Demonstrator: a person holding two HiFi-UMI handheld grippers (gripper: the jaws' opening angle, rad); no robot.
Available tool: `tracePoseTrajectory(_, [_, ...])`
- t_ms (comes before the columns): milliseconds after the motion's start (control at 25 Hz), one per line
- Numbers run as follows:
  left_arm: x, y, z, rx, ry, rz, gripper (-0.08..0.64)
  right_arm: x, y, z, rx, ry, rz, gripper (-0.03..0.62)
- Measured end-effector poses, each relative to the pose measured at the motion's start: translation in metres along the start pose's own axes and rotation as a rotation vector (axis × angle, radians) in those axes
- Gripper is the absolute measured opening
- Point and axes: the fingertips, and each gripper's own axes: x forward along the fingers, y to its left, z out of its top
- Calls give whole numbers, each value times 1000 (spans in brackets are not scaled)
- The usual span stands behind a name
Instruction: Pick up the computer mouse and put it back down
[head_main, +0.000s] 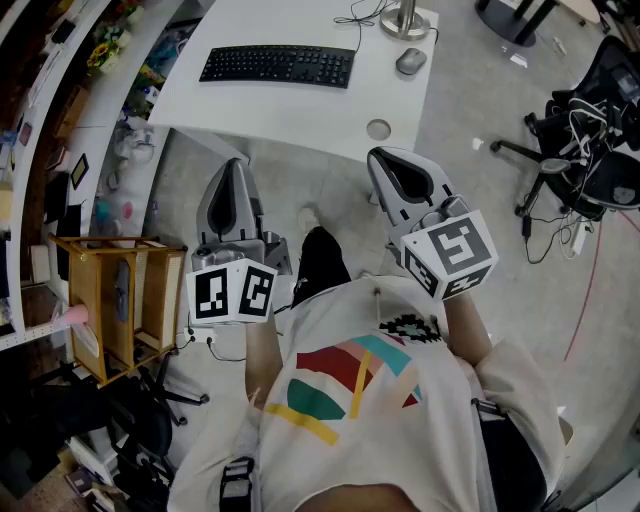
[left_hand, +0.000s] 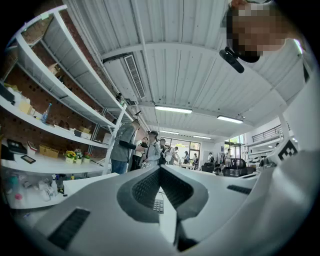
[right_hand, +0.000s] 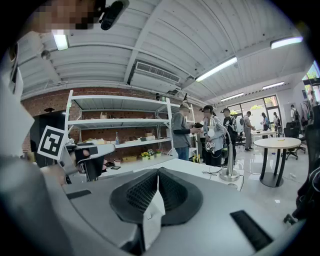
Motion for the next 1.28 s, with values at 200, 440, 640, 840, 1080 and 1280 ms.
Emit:
tracePoseTrajectory(200, [63,50,-7,-17,-29,-33,46,77,-25,-9,6,19,-42,14])
tracePoseTrajectory(440, [178,120,0,-35,-11,-103,46,201,-57,5,-9,107,-106,14])
tracePoseTrajectory(640, [285,173,22,20,23,-185,46,317,-76,49,-20,128,-127,14])
tracePoseTrajectory(840, [360,217,22,24,69,-241,46,392,-104,78,80,83,-173,14])
tracePoseTrajectory(1080, [424,249,0,15,142,-297,46,443,-138,74,131,118,-244,14])
tracePoseTrajectory(1280, [462,248,-25,-26,195,-343,46,465,-153,67,175,154,-251,14])
